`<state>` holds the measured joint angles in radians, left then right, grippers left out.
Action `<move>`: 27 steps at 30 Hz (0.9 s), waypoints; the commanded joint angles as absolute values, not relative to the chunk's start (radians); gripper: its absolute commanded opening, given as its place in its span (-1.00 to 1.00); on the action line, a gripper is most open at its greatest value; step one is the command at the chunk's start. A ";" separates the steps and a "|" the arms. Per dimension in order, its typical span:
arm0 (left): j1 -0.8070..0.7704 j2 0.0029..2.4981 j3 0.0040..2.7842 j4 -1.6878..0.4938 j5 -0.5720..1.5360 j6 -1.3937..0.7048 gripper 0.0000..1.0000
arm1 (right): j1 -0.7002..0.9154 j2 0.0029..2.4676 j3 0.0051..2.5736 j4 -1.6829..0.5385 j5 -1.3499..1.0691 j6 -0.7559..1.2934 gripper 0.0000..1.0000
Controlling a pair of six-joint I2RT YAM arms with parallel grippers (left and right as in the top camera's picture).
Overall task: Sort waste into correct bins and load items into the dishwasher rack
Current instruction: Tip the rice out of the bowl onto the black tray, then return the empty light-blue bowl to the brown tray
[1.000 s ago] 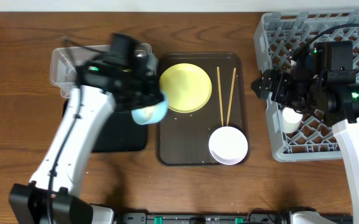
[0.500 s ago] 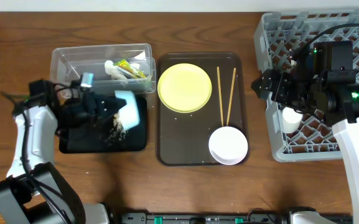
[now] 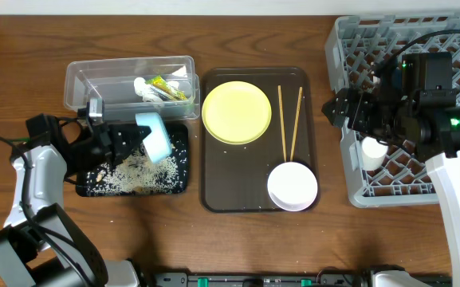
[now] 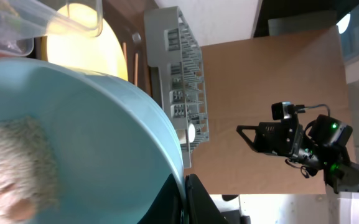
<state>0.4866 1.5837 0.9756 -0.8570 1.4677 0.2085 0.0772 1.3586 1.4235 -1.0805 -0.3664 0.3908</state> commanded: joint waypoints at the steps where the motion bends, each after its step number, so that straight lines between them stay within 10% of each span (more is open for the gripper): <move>1: 0.484 1.598 0.970 -0.883 1.570 0.242 -0.88 | 0.086 1.360 1.425 -1.084 -0.366 0.400 0.82; 27: 0.445 1.629 0.954 -0.816 1.511 0.315 -0.88 | 0.086 1.360 1.425 -1.067 -0.366 0.400 0.83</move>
